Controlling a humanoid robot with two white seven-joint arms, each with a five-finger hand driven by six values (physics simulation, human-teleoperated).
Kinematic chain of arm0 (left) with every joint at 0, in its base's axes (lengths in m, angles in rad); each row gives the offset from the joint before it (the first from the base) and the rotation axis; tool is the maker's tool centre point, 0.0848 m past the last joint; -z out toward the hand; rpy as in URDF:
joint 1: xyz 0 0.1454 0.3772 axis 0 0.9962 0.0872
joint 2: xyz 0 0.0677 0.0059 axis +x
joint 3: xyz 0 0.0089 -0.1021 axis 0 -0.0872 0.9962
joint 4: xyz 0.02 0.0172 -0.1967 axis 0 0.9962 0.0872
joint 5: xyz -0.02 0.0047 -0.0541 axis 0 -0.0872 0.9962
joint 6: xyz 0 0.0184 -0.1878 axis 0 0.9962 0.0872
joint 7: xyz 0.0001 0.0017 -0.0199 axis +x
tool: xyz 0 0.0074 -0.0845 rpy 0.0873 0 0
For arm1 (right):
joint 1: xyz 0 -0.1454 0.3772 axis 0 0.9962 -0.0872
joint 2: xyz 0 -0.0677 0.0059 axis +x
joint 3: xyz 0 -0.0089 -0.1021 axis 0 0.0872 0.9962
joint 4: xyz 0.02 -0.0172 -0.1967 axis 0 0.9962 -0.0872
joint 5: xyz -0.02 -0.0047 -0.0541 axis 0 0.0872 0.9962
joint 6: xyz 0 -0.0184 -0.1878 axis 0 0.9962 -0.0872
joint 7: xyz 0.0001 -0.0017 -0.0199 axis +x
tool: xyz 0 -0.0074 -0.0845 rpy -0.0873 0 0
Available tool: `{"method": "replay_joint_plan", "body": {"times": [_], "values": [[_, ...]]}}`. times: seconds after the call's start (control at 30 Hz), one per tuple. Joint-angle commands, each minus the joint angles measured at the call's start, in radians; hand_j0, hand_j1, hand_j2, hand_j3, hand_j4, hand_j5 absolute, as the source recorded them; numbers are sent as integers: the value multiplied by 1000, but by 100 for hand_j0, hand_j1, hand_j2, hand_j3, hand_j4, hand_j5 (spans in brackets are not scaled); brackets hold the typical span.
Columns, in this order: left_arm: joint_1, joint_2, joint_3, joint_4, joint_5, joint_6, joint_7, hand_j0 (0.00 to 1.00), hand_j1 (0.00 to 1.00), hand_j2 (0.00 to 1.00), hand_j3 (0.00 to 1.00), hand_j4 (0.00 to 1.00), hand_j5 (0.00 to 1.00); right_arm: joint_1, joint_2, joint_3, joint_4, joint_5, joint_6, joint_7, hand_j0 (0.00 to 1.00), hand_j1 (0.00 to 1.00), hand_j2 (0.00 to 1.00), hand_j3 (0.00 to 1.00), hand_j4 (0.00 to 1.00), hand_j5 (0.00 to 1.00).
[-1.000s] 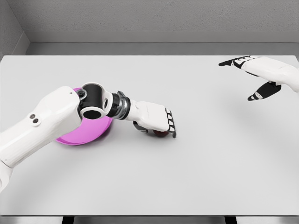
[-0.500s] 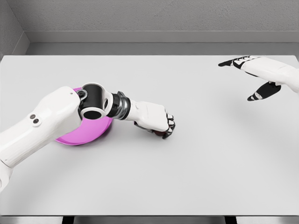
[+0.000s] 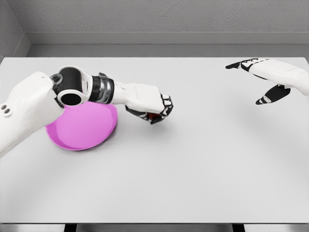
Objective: Put the apple on the plate with both arms
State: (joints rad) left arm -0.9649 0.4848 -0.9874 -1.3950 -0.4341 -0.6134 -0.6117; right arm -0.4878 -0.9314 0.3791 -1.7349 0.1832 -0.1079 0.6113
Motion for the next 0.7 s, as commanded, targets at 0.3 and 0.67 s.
{"method": "replay_joint_plan", "body": {"times": [0.3, 0.67], "values": [[29, 311, 121, -22, 163, 3, 1, 18, 18, 18, 18, 18, 18, 0, -1, 0, 0, -2, 0, 0, 100, 100, 100, 100, 100, 100], [120, 314, 115, 34, 138, 3, 1, 23, 23, 23, 23, 23, 23, 3, -1, 0, -2, -2, 0, 0, 100, 100, 100, 100, 100, 100]]}}
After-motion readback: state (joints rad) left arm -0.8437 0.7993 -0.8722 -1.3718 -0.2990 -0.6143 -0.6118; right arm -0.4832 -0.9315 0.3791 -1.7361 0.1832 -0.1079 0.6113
